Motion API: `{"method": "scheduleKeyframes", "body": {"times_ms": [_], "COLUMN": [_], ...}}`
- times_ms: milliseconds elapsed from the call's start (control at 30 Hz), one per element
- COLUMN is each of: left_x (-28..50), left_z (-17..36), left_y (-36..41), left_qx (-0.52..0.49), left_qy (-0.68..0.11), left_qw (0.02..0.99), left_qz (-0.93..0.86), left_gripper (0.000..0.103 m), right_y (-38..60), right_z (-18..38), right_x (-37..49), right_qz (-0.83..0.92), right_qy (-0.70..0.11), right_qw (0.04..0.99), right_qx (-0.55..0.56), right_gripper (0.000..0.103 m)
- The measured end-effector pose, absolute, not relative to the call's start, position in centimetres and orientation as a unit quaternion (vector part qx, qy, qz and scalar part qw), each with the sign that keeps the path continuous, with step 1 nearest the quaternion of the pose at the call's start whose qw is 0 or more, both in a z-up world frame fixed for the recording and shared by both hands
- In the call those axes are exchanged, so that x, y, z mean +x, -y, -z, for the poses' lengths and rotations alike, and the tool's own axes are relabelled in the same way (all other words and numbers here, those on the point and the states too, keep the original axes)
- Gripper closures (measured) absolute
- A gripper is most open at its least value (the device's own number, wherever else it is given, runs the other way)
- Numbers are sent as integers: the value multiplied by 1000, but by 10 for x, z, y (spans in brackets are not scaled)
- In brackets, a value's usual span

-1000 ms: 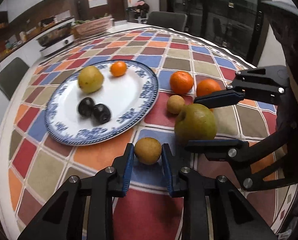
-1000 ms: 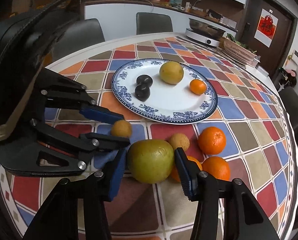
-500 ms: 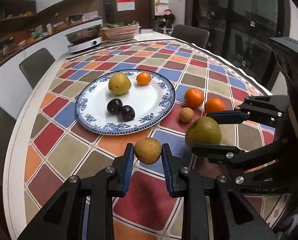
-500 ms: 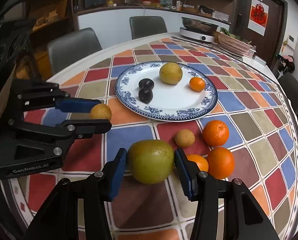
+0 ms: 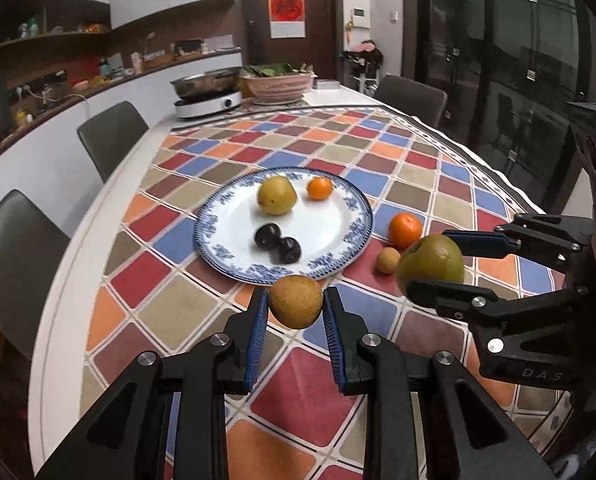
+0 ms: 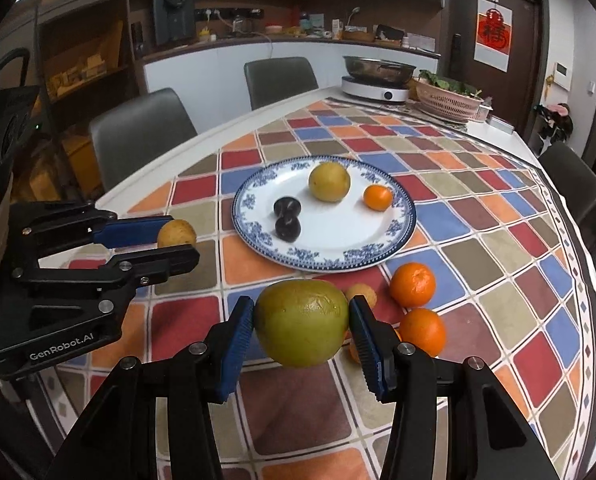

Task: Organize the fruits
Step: 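Close the left tool on the kiwi and lift while the right tool grasps the green pomelo, then carry the kiwi onto the plate with the left tool while the right tool carries the green pomelo there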

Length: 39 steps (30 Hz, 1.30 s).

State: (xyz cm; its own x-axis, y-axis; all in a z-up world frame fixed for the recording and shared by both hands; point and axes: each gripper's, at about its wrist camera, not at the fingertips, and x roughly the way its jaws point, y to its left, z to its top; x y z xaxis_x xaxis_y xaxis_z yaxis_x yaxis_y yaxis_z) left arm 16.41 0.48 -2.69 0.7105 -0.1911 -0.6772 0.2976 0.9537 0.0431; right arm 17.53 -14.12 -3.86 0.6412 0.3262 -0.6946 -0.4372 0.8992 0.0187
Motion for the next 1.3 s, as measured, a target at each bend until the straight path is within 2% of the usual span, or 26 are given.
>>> {"method": "scheduleKeyframes", "body": {"times_ms": [767,1300], "left_x": [182,239], "left_z": [-20,-22], "left_y": [-17,-24], "left_qx": [53,40], "left_qy": [-314,-334], "left_qw": [942,935], "left_qz": [101,113], "left_gripper": [75,75], "right_y": [142,138], "right_z": [-15,-26], "right_x": [200,250], "right_qz": [-185,-176], "right_qy": [-327,-334], "right_qw": [926,925], "right_qx": [-47,-40], "right_gripper": [53,53]}}
